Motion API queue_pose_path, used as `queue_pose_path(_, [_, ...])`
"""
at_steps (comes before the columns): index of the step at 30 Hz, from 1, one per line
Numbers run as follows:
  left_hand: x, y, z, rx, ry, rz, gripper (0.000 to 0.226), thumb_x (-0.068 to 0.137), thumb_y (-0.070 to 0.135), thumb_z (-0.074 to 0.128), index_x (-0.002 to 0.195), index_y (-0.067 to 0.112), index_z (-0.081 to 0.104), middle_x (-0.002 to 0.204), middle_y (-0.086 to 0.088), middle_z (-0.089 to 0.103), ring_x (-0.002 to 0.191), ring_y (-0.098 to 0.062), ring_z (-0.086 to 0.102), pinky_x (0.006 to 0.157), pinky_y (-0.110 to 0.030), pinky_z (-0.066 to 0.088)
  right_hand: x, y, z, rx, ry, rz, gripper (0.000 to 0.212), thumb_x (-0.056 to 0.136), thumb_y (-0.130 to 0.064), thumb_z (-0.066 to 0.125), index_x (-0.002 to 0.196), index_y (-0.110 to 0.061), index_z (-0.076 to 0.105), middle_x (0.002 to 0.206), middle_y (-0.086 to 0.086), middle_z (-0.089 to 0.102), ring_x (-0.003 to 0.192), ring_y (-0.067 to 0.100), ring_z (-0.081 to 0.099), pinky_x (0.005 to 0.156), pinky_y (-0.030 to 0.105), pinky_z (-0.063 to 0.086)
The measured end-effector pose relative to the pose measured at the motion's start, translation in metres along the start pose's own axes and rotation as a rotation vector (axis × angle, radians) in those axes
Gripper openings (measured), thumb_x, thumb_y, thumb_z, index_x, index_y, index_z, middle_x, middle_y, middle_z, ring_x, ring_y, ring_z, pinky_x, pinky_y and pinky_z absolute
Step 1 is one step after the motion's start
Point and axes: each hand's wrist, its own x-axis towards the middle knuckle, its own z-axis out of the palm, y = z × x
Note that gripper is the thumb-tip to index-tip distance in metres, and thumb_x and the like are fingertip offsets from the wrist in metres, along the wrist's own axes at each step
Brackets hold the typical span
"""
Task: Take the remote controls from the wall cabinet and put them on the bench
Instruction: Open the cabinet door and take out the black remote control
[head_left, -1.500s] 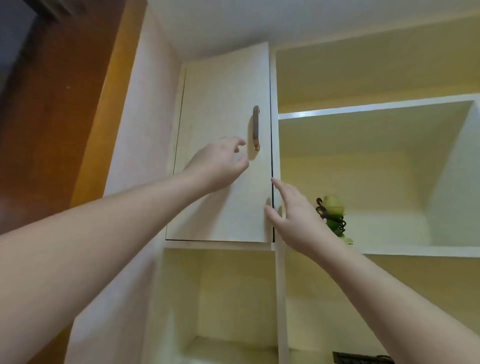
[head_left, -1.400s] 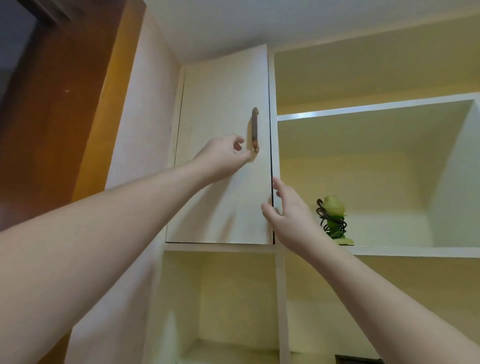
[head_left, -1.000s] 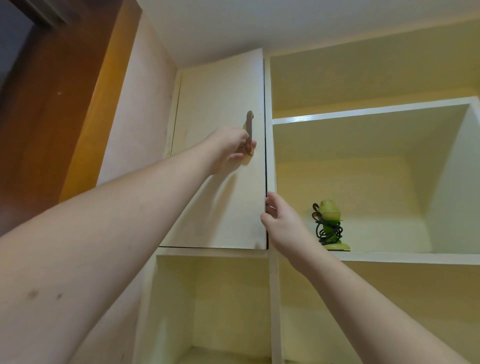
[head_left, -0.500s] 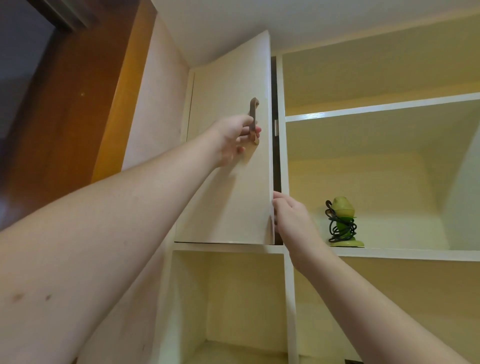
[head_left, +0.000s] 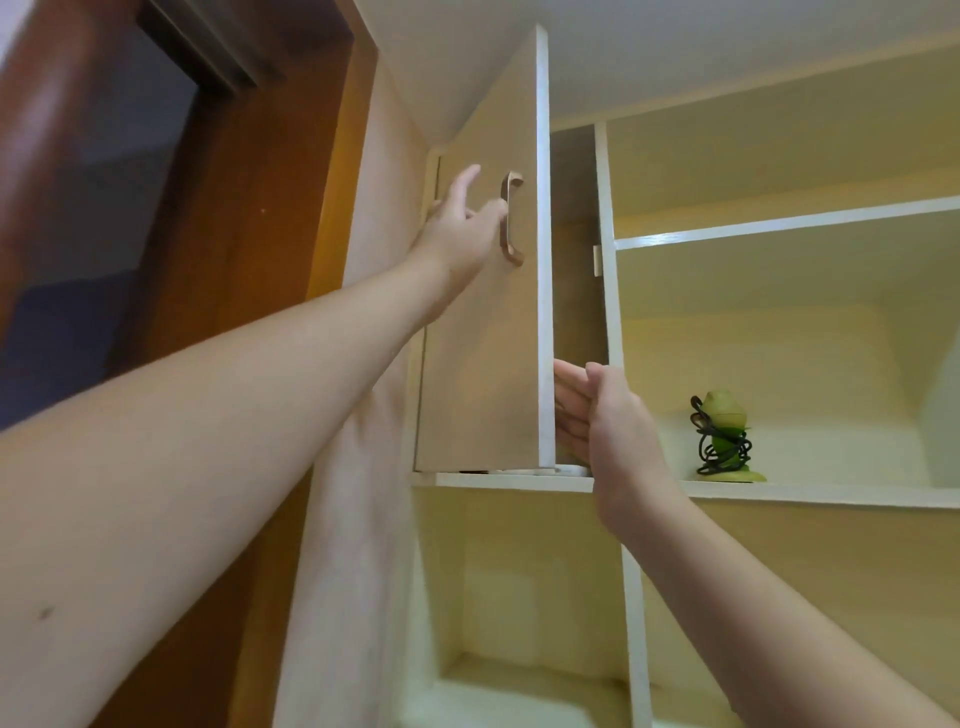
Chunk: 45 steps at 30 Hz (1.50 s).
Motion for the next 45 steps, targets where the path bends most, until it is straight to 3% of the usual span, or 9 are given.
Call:
queue_pose_path(2, [-0.015, -0.011, -0.013, 0.43, 0.042, 0.368, 0.047, 0.098, 0.044, 0.036, 0.144, 0.036, 0.033, 0.141, 0.005, 0.04, 0.128, -0.013, 0.037, 0.105, -0.037, 0.037, -0.004, 0.0, 0.006, 0.032, 0.026, 0.005, 0.047, 0.098, -0.028, 0.026, 0.117, -0.018, 0.067, 0.103, -0.005, 0.075, 0.1, 0.011, 0.068, 0.076, 0.023, 0.05])
queue_pose_path(5, [-0.035, -0.018, -0.026, 0.777, -0.166, 0.75, 0.043, 0.101, 0.043, 0.03, 0.141, 0.036, 0.042, 0.15, 0.007, 0.037, 0.143, -0.012, 0.022, 0.117, -0.037, 0.014, -0.013, 0.003, 0.018, 0.091, 0.025, 0.017, 0.046, 0.098, -0.025, 0.024, 0.116, -0.019, 0.066, 0.103, -0.008, 0.075, 0.1, 0.006, 0.068, 0.083, 0.023, 0.049])
queue_pose_path(8, [-0.041, -0.021, -0.031, 0.962, -0.319, 0.897, 0.047, 0.103, 0.04, 0.021, 0.129, 0.029, 0.058, 0.144, 0.005, 0.048, 0.144, -0.011, 0.024, 0.118, -0.031, 0.002, -0.022, 0.002, 0.034, 0.115, -0.029, 0.017, 0.043, 0.099, -0.023, 0.025, 0.101, -0.026, 0.068, 0.097, -0.012, 0.075, 0.095, 0.0, 0.069, 0.084, 0.022, 0.049])
queue_pose_path(13, [-0.047, -0.026, -0.056, 1.05, -0.253, 0.986, 0.055, 0.1, 0.036, 0.02, 0.103, 0.017, 0.072, 0.117, -0.001, 0.067, 0.128, -0.017, 0.048, 0.118, -0.034, 0.014, -0.036, 0.0, 0.059, 0.098, -0.118, -0.027, 0.046, 0.101, -0.023, 0.023, 0.102, -0.035, 0.067, 0.104, -0.019, 0.072, 0.103, -0.004, 0.064, 0.093, 0.022, 0.047])
queue_pose_path(19, [-0.054, -0.033, -0.088, 1.129, -0.267, 0.977, 0.048, 0.099, 0.034, 0.027, 0.102, 0.016, 0.072, 0.118, -0.003, 0.066, 0.129, -0.021, 0.048, 0.117, -0.037, 0.021, -0.051, 0.005, 0.089, -0.036, -0.217, -0.122, 0.044, 0.105, -0.029, 0.02, 0.142, -0.034, 0.043, 0.139, -0.017, 0.052, 0.125, -0.005, 0.047, 0.107, 0.025, 0.039])
queue_pose_path(24, [-0.059, -0.039, -0.115, 1.223, -0.288, 0.961, 0.043, 0.099, 0.038, 0.031, 0.108, 0.021, 0.069, 0.121, -0.001, 0.065, 0.129, -0.019, 0.049, 0.117, -0.039, 0.022, -0.062, 0.013, 0.11, -0.163, -0.216, -0.105, 0.047, 0.098, -0.044, 0.026, 0.143, -0.037, 0.04, 0.144, -0.019, 0.045, 0.132, -0.004, 0.039, 0.114, 0.037, 0.034])
queue_pose_path(37, [-0.083, -0.047, -0.168, 1.484, -0.411, 0.745, 0.054, 0.1, 0.048, 0.019, 0.145, 0.026, 0.041, 0.157, 0.0, 0.032, 0.148, -0.019, 0.019, 0.119, -0.037, 0.006, -0.079, 0.009, 0.155, -0.459, -0.401, -0.128, 0.053, 0.103, -0.033, 0.026, 0.154, -0.028, 0.01, 0.161, -0.012, 0.009, 0.146, 0.001, 0.004, 0.117, 0.025, 0.006])
queue_pose_path(41, [-0.093, -0.045, -0.166, 1.537, -0.423, 0.702, 0.053, 0.1, 0.046, 0.022, 0.146, 0.024, 0.038, 0.158, -0.002, 0.029, 0.148, -0.021, 0.019, 0.12, -0.038, 0.007, -0.08, 0.007, 0.15, -0.507, -0.42, -0.133, 0.053, 0.103, -0.034, 0.028, 0.153, -0.027, 0.014, 0.16, -0.011, 0.013, 0.146, 0.003, 0.009, 0.12, 0.029, 0.009])
queue_pose_path(45, [-0.097, -0.042, -0.154, 1.64, -0.375, 0.77, 0.052, 0.099, 0.042, 0.027, 0.13, 0.013, 0.056, 0.139, -0.01, 0.052, 0.133, -0.026, 0.041, 0.116, -0.041, 0.025, -0.077, 0.004, 0.124, -0.765, -0.397, -0.176, 0.049, 0.1, -0.031, 0.037, 0.148, -0.024, 0.032, 0.155, -0.007, 0.031, 0.142, 0.009, 0.027, 0.113, 0.026, 0.02])
